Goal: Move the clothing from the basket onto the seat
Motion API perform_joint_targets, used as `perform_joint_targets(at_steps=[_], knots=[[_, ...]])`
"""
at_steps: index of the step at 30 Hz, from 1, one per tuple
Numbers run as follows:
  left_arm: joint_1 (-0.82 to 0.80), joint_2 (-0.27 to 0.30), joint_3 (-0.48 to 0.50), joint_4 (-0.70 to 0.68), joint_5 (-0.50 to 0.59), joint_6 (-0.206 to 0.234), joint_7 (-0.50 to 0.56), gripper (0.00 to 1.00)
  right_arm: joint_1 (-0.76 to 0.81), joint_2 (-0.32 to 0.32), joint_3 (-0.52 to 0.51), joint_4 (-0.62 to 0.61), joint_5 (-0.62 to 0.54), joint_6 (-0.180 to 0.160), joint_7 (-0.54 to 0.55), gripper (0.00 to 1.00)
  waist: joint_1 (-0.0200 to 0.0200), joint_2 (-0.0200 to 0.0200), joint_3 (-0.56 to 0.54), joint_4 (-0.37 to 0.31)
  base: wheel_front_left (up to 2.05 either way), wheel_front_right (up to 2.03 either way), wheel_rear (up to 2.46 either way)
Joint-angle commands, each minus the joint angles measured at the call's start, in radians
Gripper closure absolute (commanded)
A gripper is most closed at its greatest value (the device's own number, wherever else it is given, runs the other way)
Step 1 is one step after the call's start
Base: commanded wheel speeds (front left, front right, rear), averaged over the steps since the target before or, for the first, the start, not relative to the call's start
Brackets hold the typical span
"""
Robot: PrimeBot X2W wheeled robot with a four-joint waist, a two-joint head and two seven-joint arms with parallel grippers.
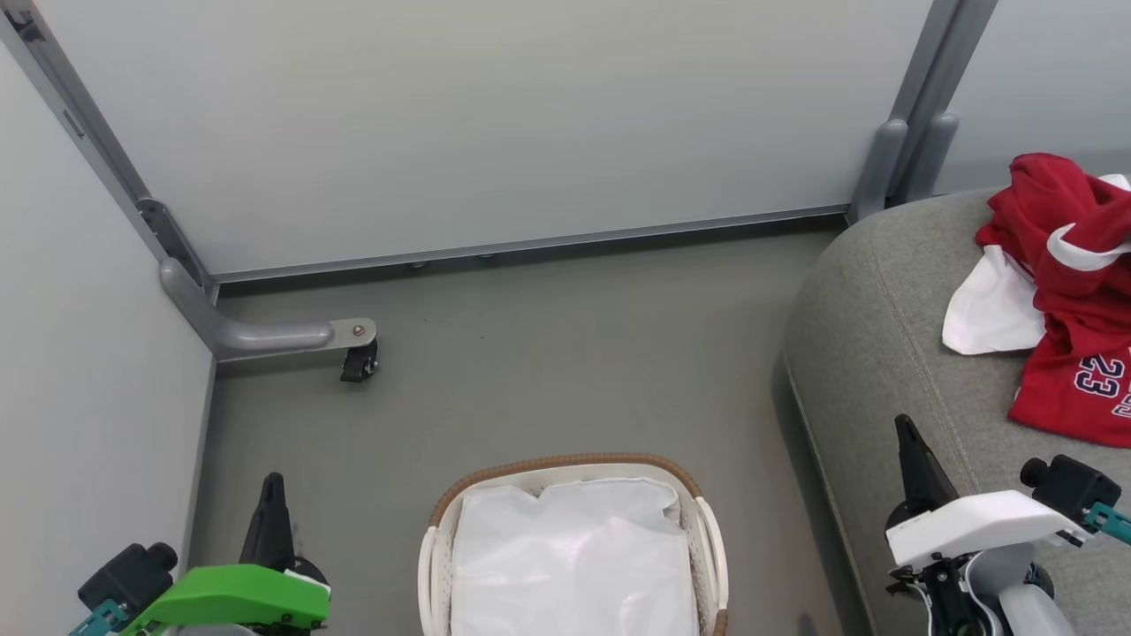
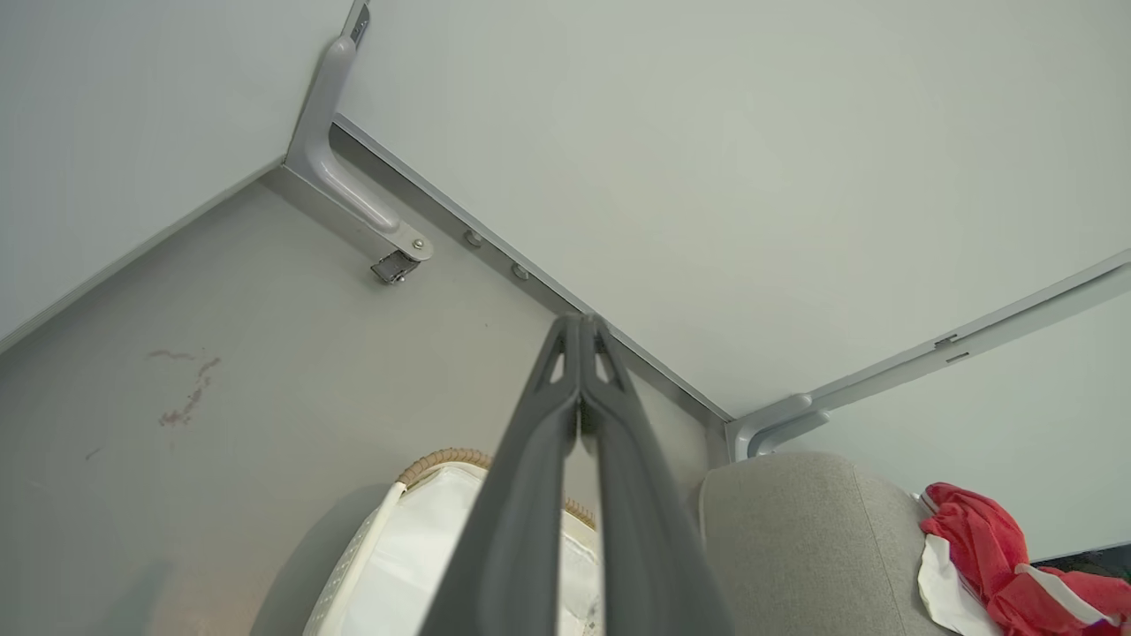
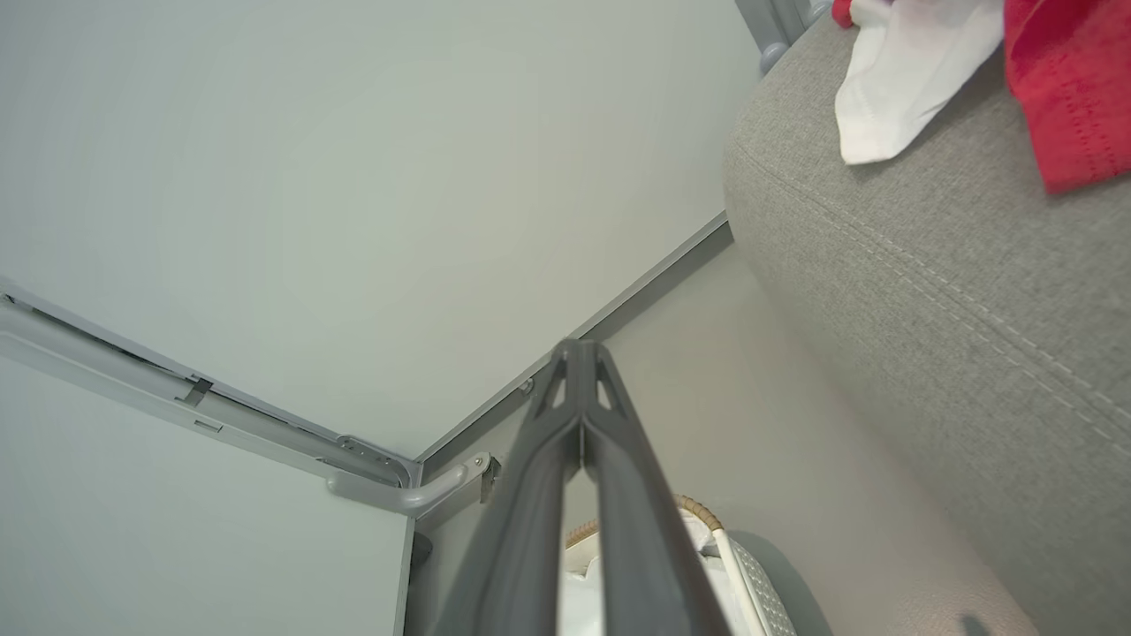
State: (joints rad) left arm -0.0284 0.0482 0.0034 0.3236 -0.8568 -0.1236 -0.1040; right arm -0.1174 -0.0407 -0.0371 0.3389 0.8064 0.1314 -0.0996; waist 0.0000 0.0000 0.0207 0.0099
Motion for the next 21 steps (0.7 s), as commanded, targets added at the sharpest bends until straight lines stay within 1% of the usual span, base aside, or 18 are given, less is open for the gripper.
perform_joint_targets(at_steps=[1, 21], knots=[[-0.030, 0.007, 0.010, -0.017, -0.033, -0.004, 0.008, 1.00, -0.004, -0.007, -0.006, -0.017, 0.035, 0.000, 0.009, 1.00, 0.0000, 0.0000, 0.000, 0.000, 0.00, 0.00, 0.00], [-0.048, 0.008, 0.039, -0.037, -0.254, -0.006, 0.070, 1.00, 0.000, -0.009, -0.028, -0.042, 0.269, -0.001, 0.072, 1.00, 0.0000, 0.0000, -0.004, -0.002, 0.00, 0.00, 0.00]])
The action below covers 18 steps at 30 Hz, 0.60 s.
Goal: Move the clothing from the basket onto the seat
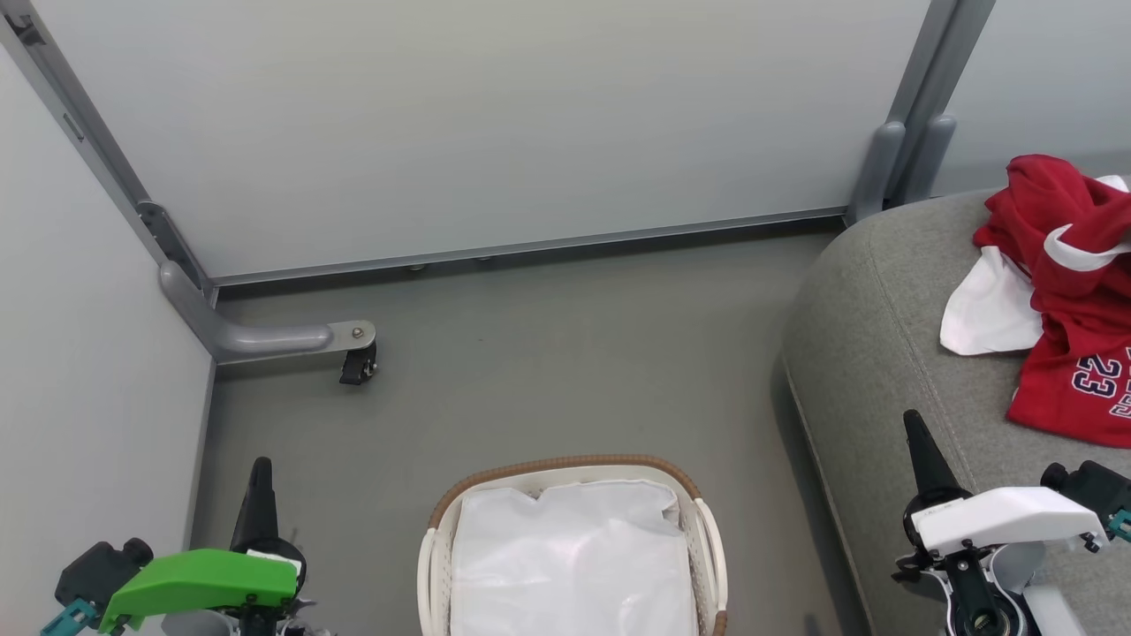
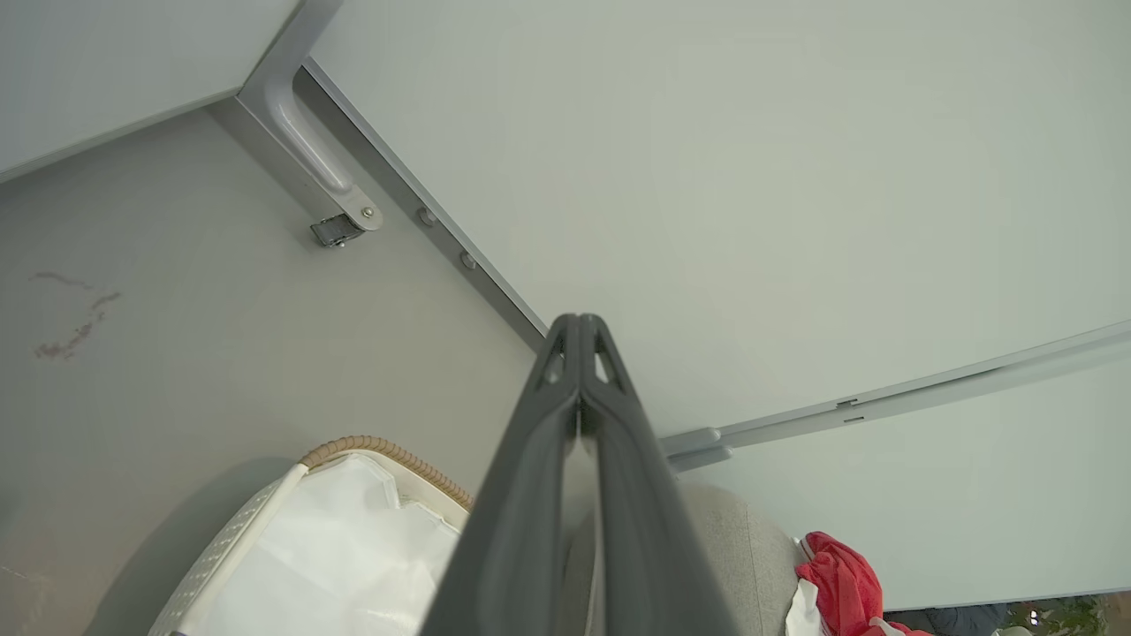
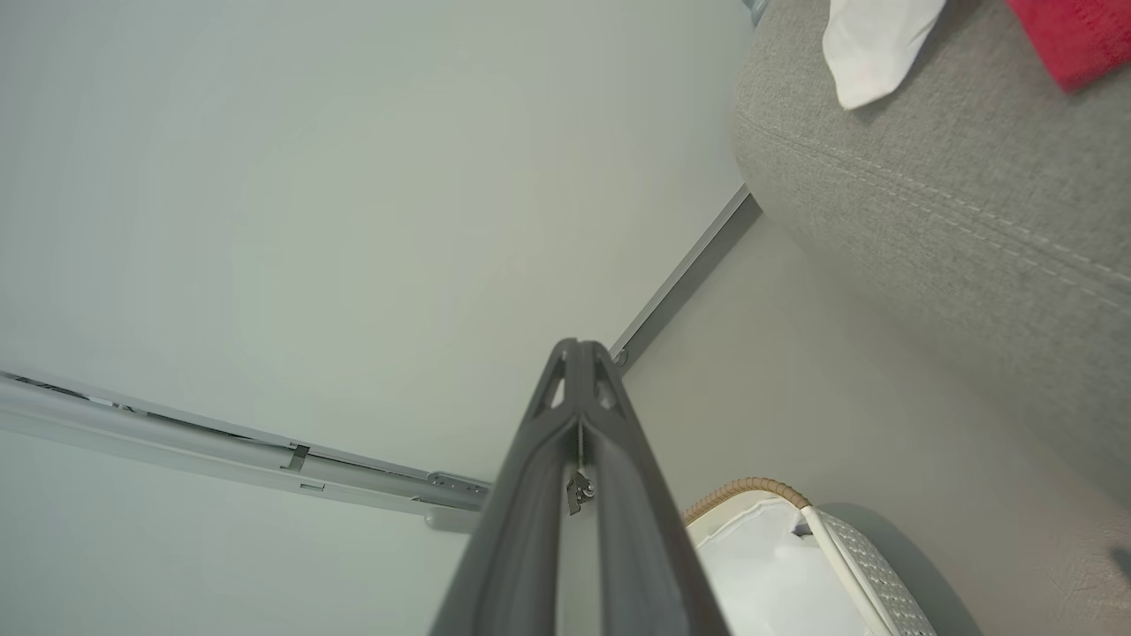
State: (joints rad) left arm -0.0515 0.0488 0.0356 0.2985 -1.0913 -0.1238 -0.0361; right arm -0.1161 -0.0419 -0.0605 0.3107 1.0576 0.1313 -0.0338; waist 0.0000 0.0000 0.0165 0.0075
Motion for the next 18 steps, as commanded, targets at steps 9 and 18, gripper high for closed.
perform_joint_targets(at_steps=[9, 18], knots=[[-0.032, 0.008, 0.019, -0.020, -0.105, -0.007, 0.028, 1.00, 0.001, -0.008, -0.013, -0.024, 0.110, 0.000, 0.031, 1.00, 0.0000, 0.0000, -0.002, -0.001, 0.00, 0.00, 0.00], [-0.039, 0.008, 0.030, -0.027, -0.187, -0.007, 0.052, 1.00, 0.002, -0.009, -0.022, -0.033, 0.196, -0.001, 0.054, 1.00, 0.0000, 0.0000, -0.004, -0.002, 0.00, 0.00, 0.00]])
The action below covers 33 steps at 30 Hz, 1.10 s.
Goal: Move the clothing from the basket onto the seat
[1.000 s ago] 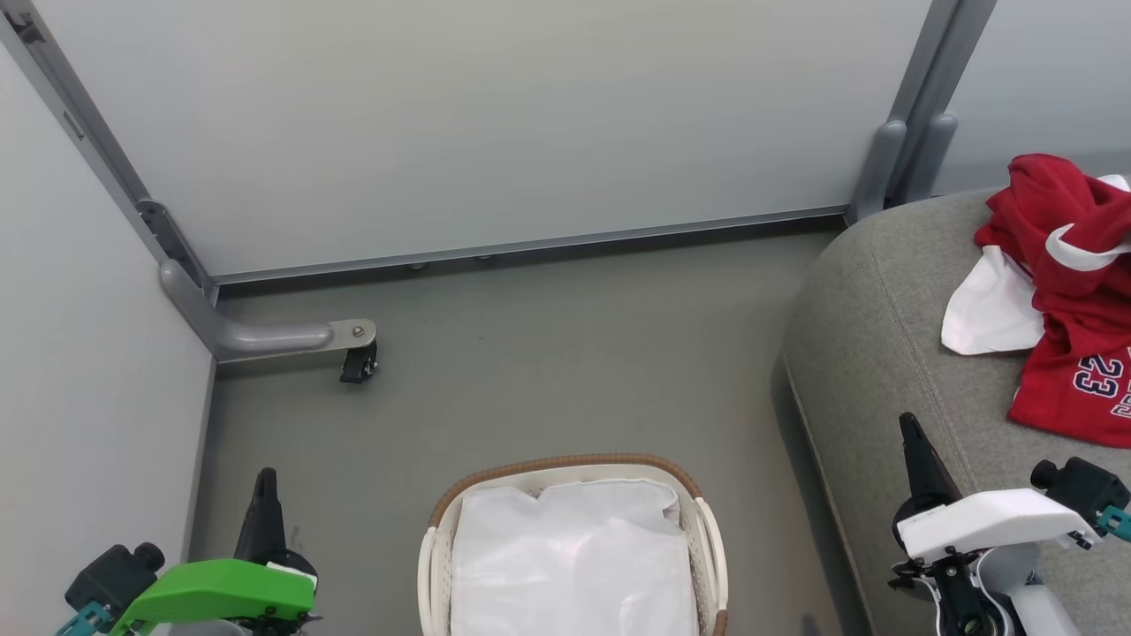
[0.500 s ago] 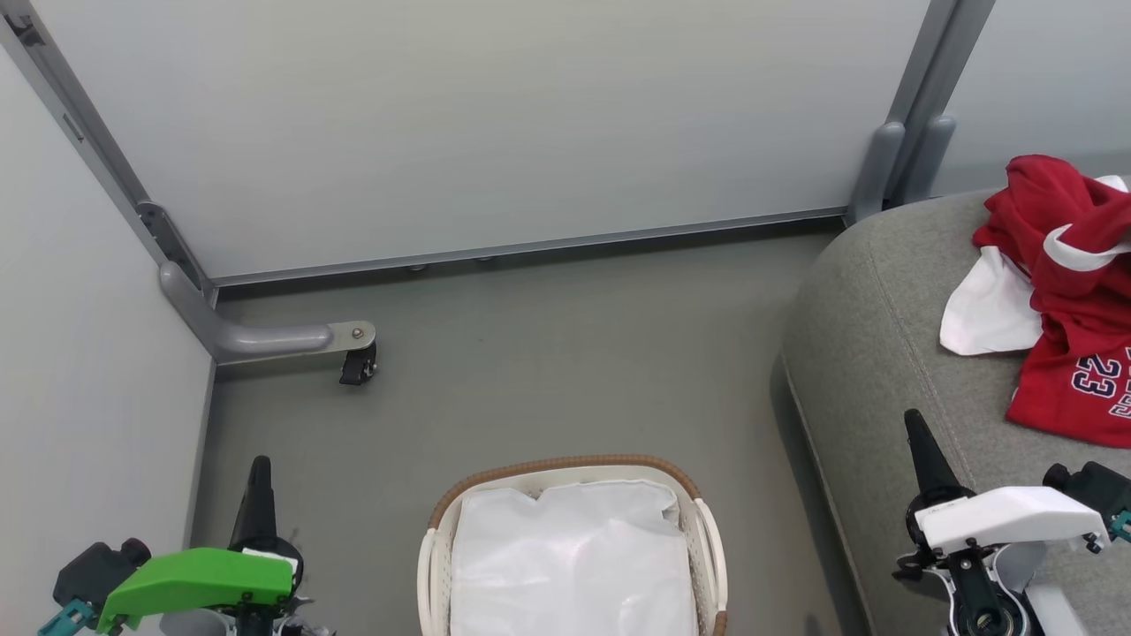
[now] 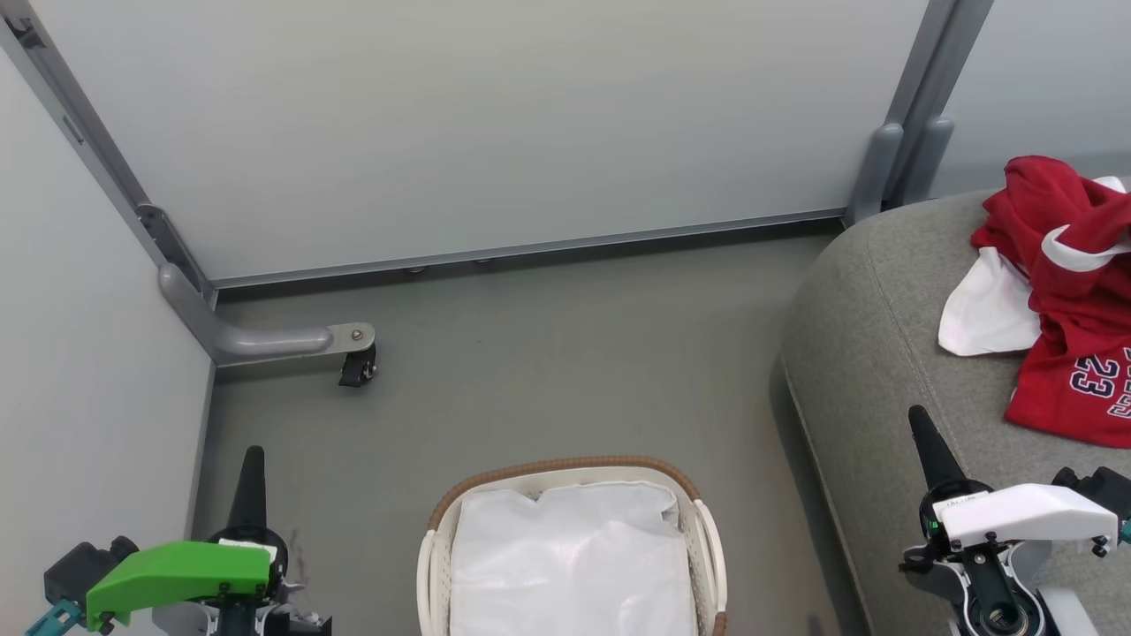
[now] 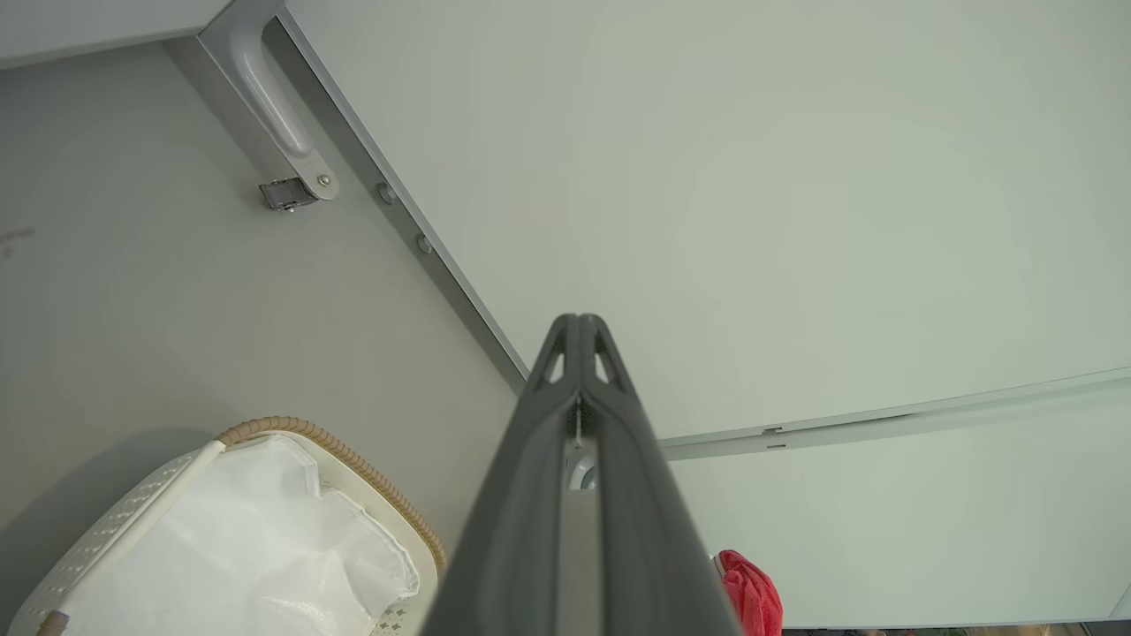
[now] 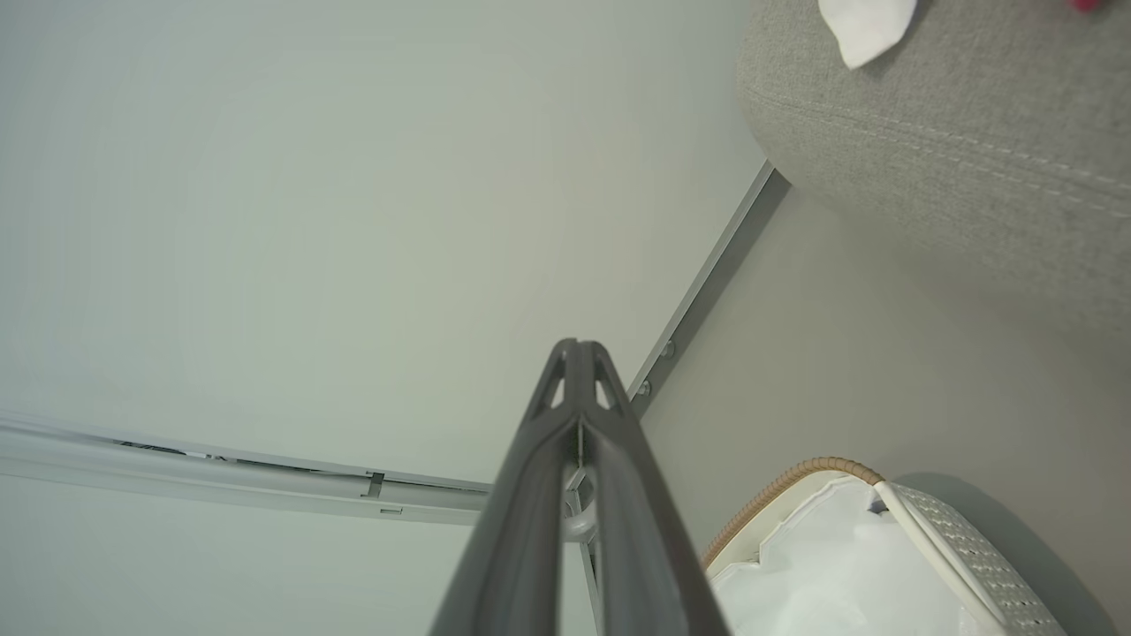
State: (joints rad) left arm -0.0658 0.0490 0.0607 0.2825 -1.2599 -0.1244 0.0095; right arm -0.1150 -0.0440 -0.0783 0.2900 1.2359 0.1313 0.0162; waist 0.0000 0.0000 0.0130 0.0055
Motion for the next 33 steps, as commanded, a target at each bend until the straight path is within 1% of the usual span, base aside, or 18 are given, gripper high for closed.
perform_joint_targets(at_steps=[1, 33], knots=[[-0.025, 0.008, 0.006, -0.012, -0.026, -0.007, 0.008, 1.00, 0.002, -0.006, -0.005, -0.013, 0.025, -0.001, 0.006, 1.00, 0.0000, 0.0000, 0.000, 0.000, 0.00, 0.00, 0.00], [-0.041, 0.007, 0.040, -0.032, -0.265, -0.008, 0.077, 1.00, 0.008, -0.008, -0.028, -0.039, 0.280, -0.001, 0.075, 1.00, 0.0000, 0.0000, -0.007, -0.004, 0.00, 0.00, 0.00]])
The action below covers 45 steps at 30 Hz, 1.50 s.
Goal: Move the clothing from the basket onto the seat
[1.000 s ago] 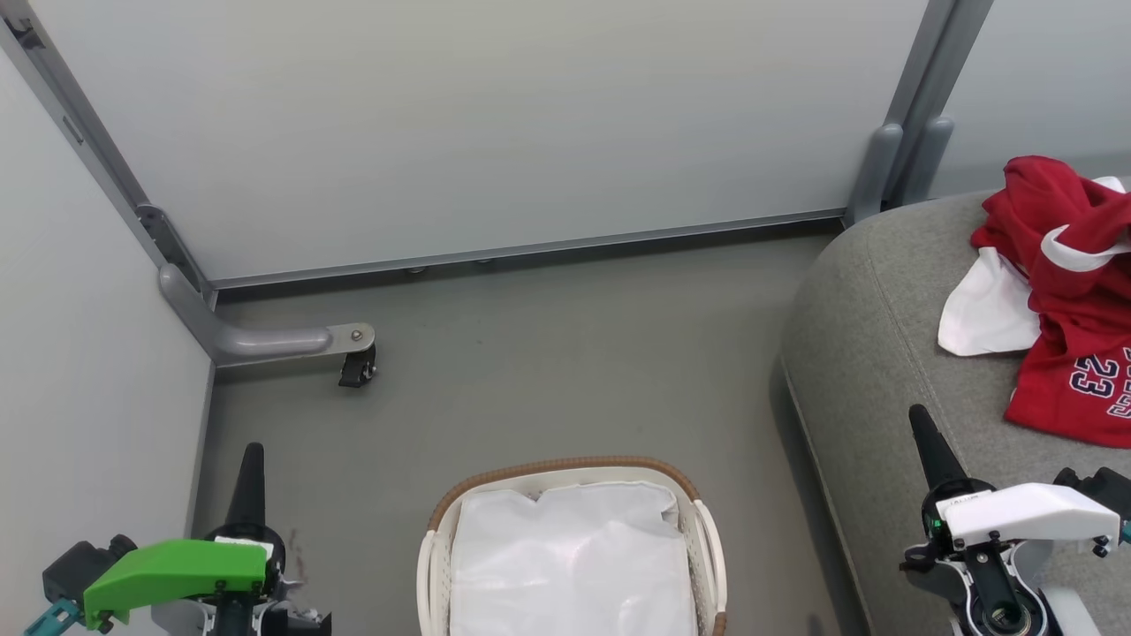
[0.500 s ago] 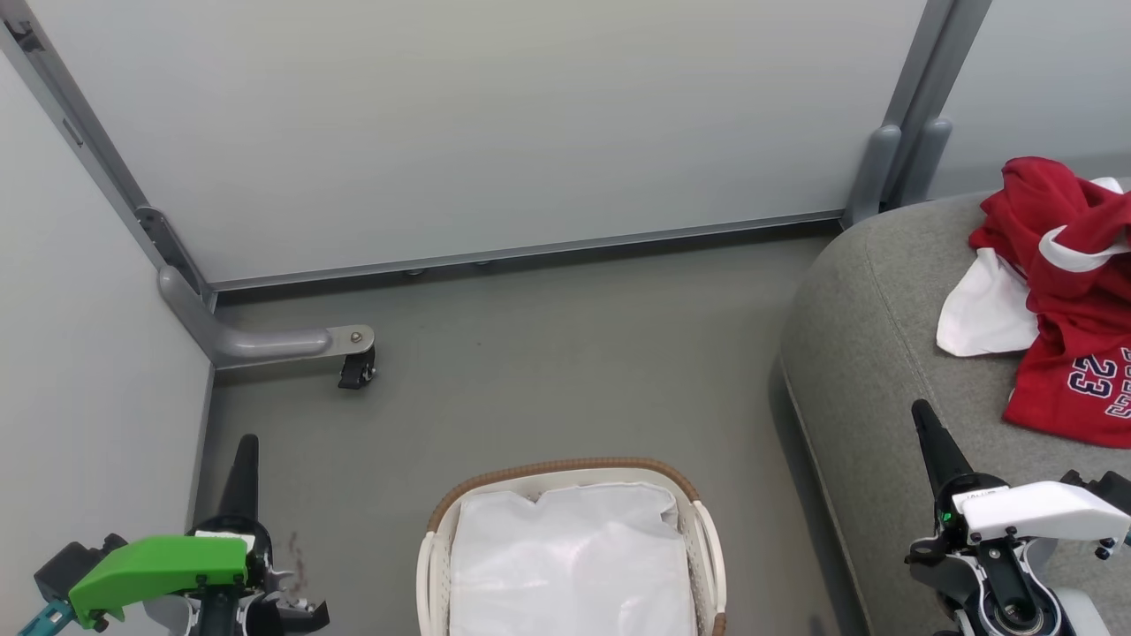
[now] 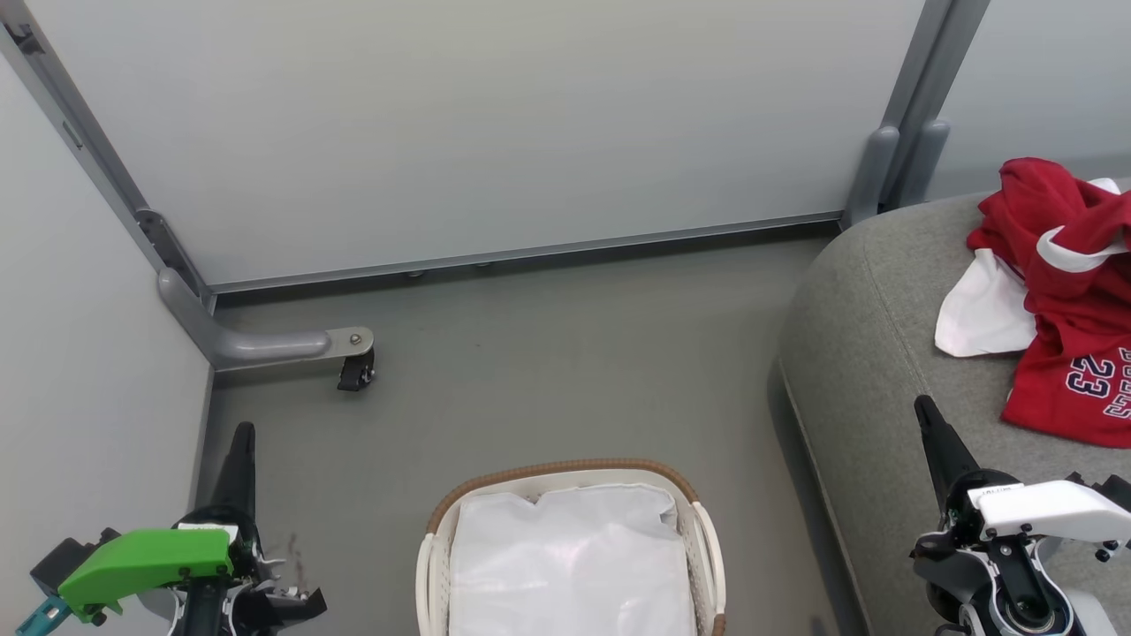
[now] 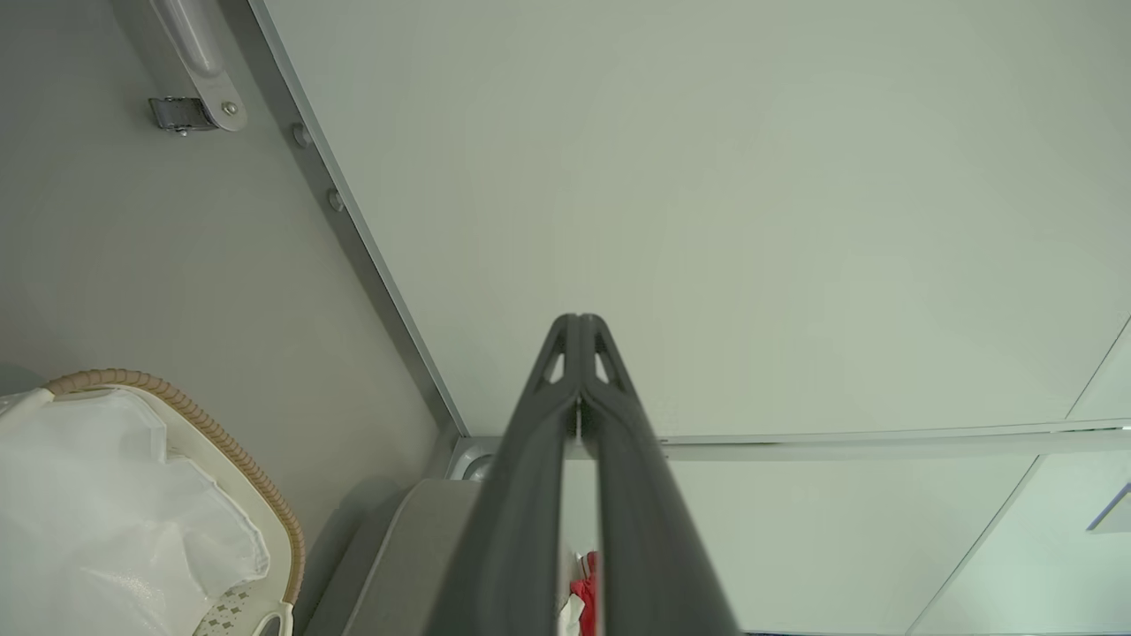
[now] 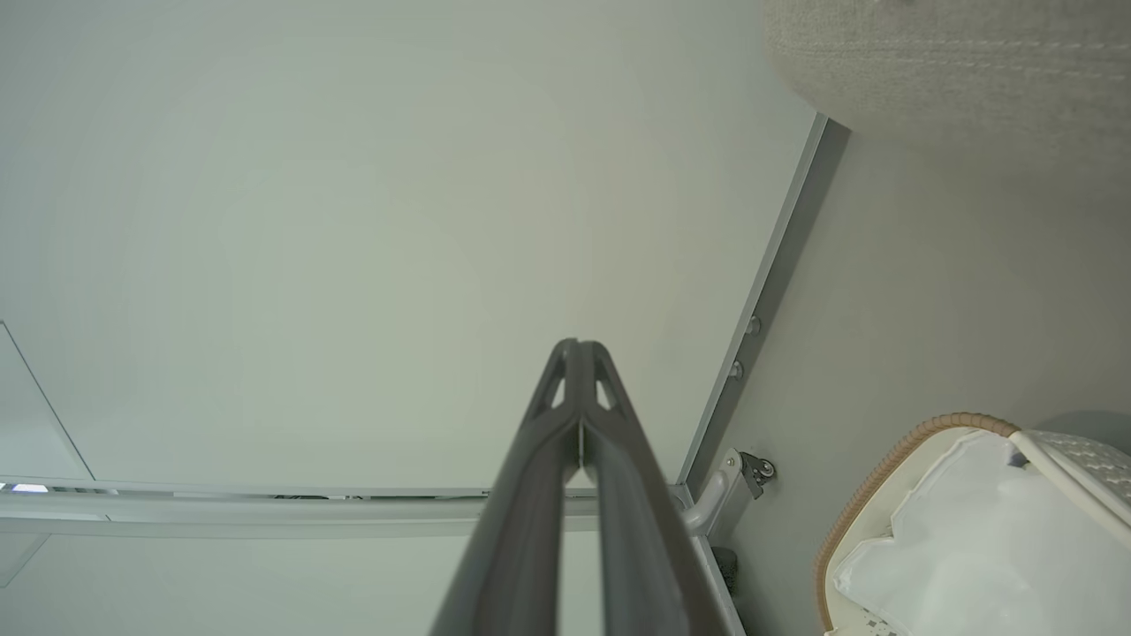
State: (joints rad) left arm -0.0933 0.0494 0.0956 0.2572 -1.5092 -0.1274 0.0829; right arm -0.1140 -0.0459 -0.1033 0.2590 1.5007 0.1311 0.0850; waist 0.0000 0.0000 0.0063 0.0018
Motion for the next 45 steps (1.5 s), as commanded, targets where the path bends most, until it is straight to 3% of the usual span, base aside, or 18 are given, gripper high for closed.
perform_joint_targets(at_steps=[1, 16, 45], knots=[[-0.014, 0.007, 0.006, -0.007, -0.023, -0.005, 0.006, 1.00, 0.008, -0.007, -0.004, -0.008, 0.023, -0.001, 0.007, 1.00, 0.0000, 0.0000, 0.000, 0.000, 0.00, 0.00, 0.00], [-0.021, 0.006, 0.019, -0.015, -0.110, -0.006, 0.032, 1.00, 0.011, -0.007, -0.013, -0.017, 0.117, -0.001, 0.032, 1.00, 0.0000, 0.0000, -0.003, -0.002, 0.00, 0.00, 0.00], [-0.020, 0.005, 0.020, -0.013, -0.105, -0.006, 0.033, 1.00, 0.011, -0.007, -0.013, -0.017, 0.114, -0.001, 0.032, 1.00, 0.0000, 0.0000, -0.003, -0.002, 0.00, 0.00, 0.00]])
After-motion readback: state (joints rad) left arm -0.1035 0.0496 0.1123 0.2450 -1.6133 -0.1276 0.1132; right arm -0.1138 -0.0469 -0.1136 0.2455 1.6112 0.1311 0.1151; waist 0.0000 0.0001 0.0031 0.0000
